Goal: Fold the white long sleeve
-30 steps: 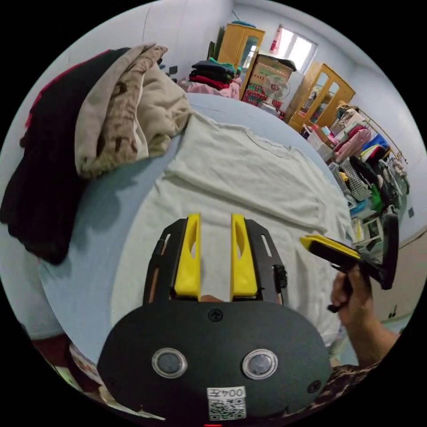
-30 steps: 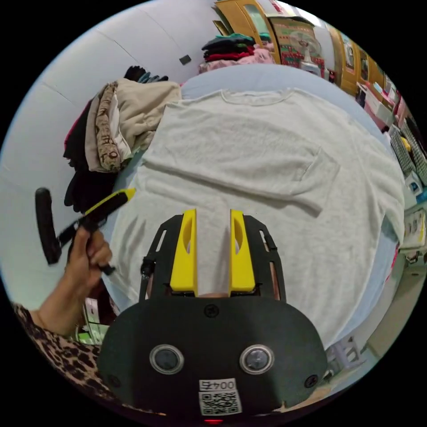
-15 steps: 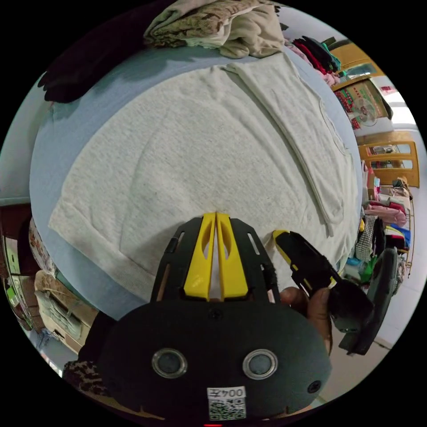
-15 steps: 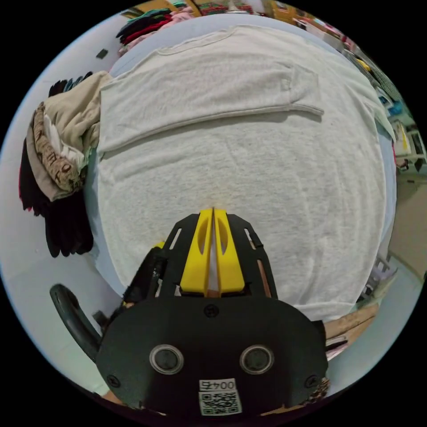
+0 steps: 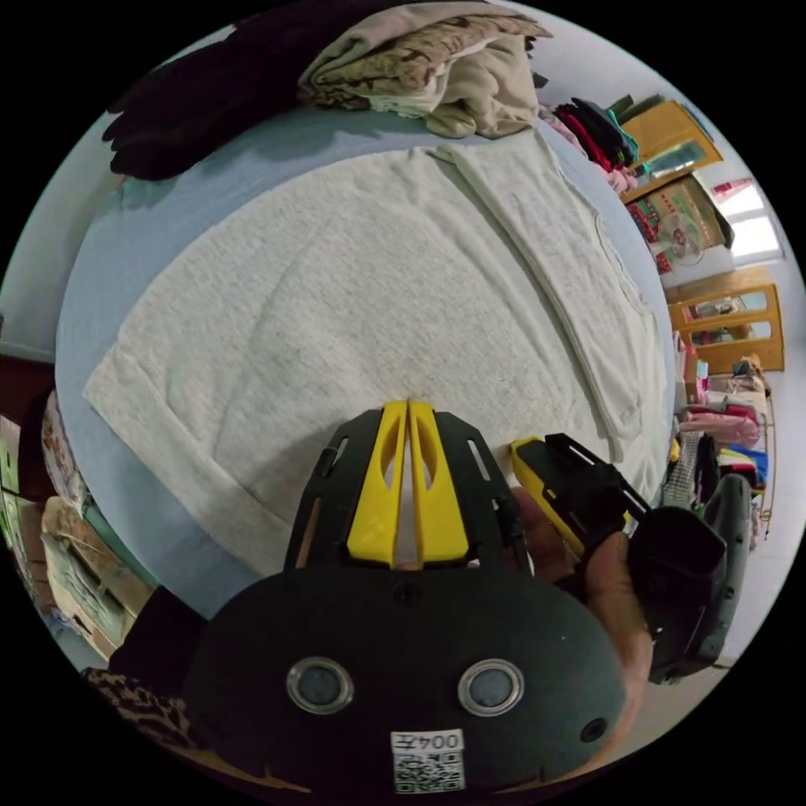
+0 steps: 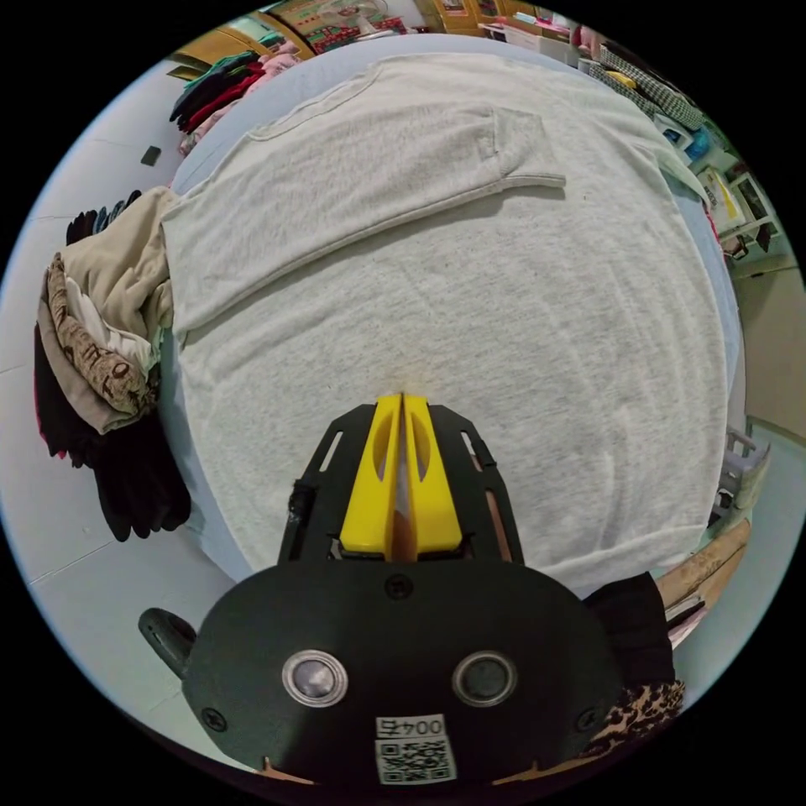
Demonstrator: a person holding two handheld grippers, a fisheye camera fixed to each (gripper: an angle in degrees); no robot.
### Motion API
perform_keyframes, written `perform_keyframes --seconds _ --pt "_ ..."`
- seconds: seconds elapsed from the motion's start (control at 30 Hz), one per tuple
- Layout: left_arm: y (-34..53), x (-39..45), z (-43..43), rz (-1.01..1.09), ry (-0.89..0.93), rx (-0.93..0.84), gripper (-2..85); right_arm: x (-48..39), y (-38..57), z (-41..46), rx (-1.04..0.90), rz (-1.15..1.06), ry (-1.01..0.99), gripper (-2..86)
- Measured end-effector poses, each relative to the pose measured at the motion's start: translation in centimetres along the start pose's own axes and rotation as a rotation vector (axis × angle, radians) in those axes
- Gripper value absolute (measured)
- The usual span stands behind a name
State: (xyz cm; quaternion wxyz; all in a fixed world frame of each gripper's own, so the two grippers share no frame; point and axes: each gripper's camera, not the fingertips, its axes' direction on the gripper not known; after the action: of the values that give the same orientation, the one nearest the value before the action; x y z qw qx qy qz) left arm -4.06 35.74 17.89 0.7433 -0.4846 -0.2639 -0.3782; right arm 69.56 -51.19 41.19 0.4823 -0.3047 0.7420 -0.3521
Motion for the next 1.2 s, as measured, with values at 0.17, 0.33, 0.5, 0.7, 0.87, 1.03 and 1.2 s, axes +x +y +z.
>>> perform_keyframes --seconds 0.17,0.33,0.5,0.7,0.87,1.03,1.2 --pt "-0.7 -1.1 0.7 -0.025 0.085 -0.016 0.4 -1.2 0.7 -0.7 0.014 0.008 -0.011 -0.7" --pt "-1.1 -1.3 1.2 -0.019 0.111 -0.017 0.5 -3.0 1.3 -1.5 0.016 -0.009 0.017 -0.7" --pt "-2.0 -0.9 1.5 -0.017 0.097 -0.036 0.5 -3.5 1.6 -2.9 -0.003 0.018 -0.008 -0.7" --pt "-3.9 -1.9 2.2 -0.083 0.153 -0.130 0.8 -3.8 2.0 -5.1 -0.026 0.082 -0.040 -0.8" --pt "-4.4 -1.5 2.4 -0.064 0.121 -0.137 0.9 -4.1 2.8 -7.7 -0.033 0.120 -0.057 -0.8" --pt "-4.7 -0.6 2.9 -0.012 0.072 -0.136 0.8 -2.1 4.1 -10.3 -0.037 0.178 -0.166 -0.8" --pt "-4.2 -0.3 3.3 0.026 0.042 -0.107 0.8 -2.2 5.2 -13.5 -0.050 0.126 -0.157 -0.8"
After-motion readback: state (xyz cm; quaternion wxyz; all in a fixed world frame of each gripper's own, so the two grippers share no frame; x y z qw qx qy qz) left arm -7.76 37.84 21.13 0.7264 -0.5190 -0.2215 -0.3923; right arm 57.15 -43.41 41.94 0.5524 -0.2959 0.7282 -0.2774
